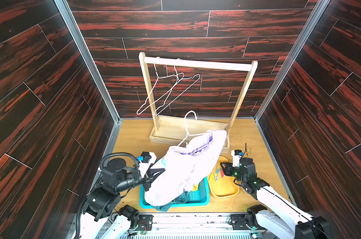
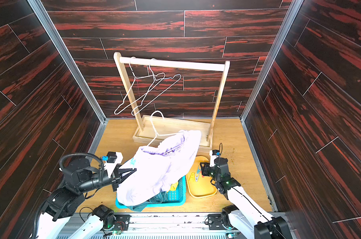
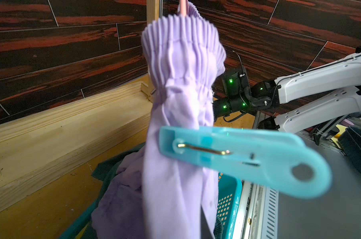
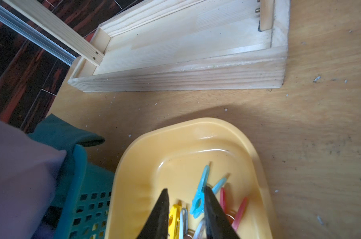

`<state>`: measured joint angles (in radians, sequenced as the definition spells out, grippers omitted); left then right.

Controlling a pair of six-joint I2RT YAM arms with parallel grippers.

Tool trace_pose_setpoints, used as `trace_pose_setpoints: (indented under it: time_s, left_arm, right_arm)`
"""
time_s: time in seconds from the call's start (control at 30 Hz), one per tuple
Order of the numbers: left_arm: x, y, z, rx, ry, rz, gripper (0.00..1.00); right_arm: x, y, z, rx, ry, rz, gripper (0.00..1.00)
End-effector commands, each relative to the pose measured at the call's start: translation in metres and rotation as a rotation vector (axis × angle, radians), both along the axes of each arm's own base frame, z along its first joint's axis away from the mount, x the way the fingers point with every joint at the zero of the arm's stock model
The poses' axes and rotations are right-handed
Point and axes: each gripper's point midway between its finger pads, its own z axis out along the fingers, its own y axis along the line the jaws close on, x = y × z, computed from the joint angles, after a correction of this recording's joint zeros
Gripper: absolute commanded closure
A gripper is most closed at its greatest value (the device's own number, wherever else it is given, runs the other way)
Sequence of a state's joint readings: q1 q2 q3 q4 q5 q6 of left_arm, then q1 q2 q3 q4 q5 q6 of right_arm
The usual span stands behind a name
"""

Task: Remove the clothespins securing shorts to the hanger
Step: Place the clothespin in the storage box.

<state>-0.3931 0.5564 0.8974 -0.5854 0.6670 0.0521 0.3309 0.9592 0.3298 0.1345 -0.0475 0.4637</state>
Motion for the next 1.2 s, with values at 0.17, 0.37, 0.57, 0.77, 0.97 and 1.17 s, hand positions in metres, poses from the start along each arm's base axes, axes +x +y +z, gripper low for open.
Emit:
trace_pose_setpoints:
  time_s: [0.17,0.37,0.57,0.77,0.97,1.17]
  left_arm:
    - [-0.002,0.0,0.006,-0.013,-0.031,-0.002,1.0]
    - [-0.003,0.001,0.006,-0.015,-0.032,0.004,1.0]
    - [-0.002,0.002,0.006,-0.018,-0.028,0.011,1.0]
    - [0.0,0.002,0.007,-0.032,-0.025,0.021,1.0]
    - [0.002,0.001,0.008,-0.046,-0.022,0.023,1.0]
    - [0.001,0.001,0.011,-0.049,-0.029,0.022,1.0]
  right_arm:
    - [-0.001,0.0,0.009,-0.016,-0.022,0.001,0.59]
    - [-0.005,0.003,0.056,-0.008,-0.166,0.02,0.51]
    - [-0.029,0.018,0.167,0.049,-0.509,0.144,0.39]
    - [-0.062,0.048,0.25,0.062,-0.708,0.325,0.37]
    - [-0.072,0.083,0.288,-0.027,-0.804,0.42,0.37]
    - [-0.073,0.112,0.307,-0.022,-0.85,0.485,0.38]
